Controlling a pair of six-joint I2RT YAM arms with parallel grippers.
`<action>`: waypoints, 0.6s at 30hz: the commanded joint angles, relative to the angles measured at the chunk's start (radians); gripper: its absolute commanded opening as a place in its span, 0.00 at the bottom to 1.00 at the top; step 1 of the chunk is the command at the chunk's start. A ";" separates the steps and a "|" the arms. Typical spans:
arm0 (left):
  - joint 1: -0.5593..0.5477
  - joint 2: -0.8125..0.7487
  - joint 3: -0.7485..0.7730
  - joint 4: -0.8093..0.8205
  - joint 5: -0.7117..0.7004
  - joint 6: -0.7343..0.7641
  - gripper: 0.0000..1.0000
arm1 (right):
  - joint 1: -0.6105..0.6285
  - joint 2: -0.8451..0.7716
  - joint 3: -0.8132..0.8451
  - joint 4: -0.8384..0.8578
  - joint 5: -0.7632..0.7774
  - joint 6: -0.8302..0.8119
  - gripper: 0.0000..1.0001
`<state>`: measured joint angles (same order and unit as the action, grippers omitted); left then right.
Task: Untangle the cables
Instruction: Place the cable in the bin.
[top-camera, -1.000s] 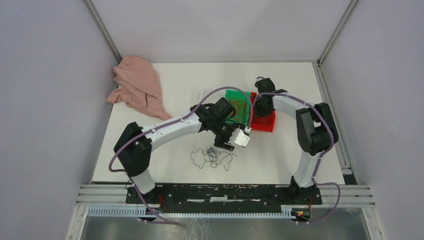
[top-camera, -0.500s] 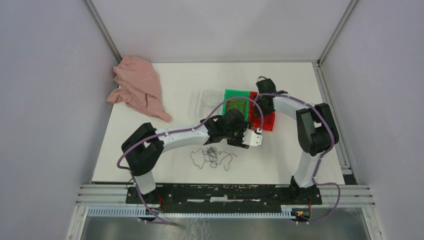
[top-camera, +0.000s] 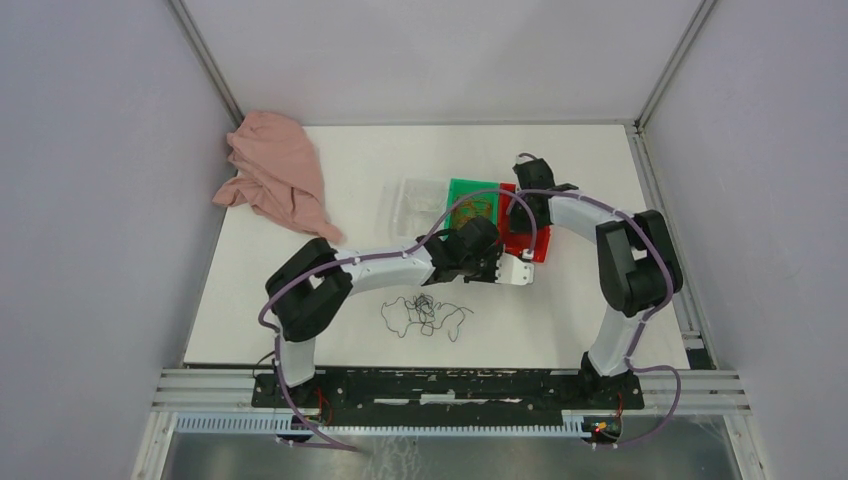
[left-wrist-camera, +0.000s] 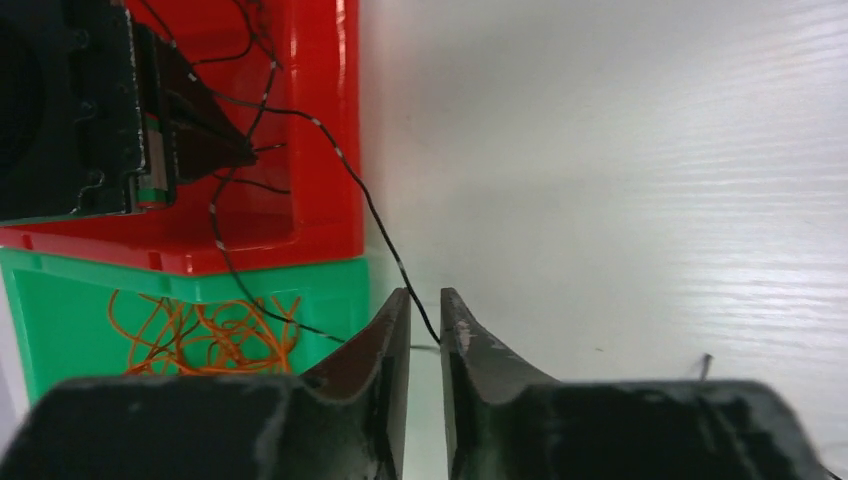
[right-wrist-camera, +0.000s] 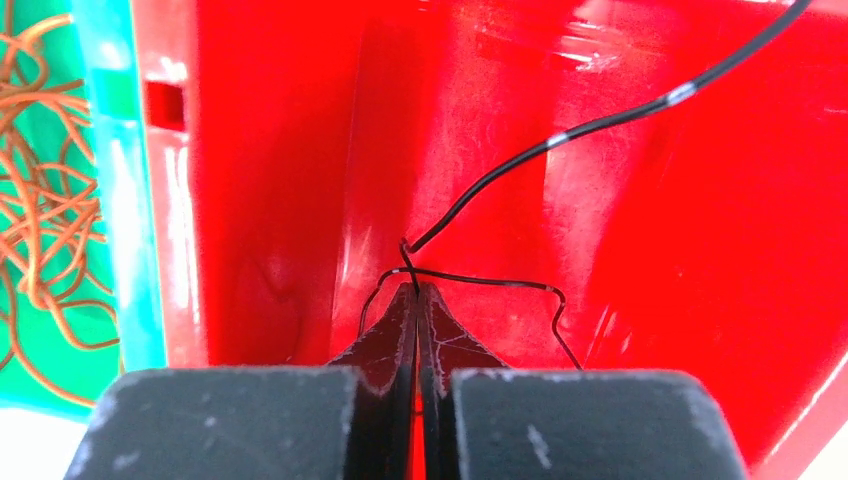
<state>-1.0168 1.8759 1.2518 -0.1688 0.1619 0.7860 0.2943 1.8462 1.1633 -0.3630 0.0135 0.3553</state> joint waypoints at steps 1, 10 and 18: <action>0.013 0.031 0.063 0.108 -0.102 0.029 0.16 | 0.002 -0.090 0.003 -0.019 -0.036 0.009 0.03; 0.030 -0.096 -0.010 0.189 -0.046 0.006 0.03 | -0.028 -0.137 0.004 -0.057 -0.102 0.004 0.13; 0.032 -0.123 -0.048 0.224 0.009 0.269 0.03 | -0.049 -0.155 0.050 -0.139 -0.178 0.009 0.30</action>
<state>-0.9878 1.7863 1.2114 -0.0078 0.1230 0.8742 0.2527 1.7290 1.1633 -0.4541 -0.1131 0.3592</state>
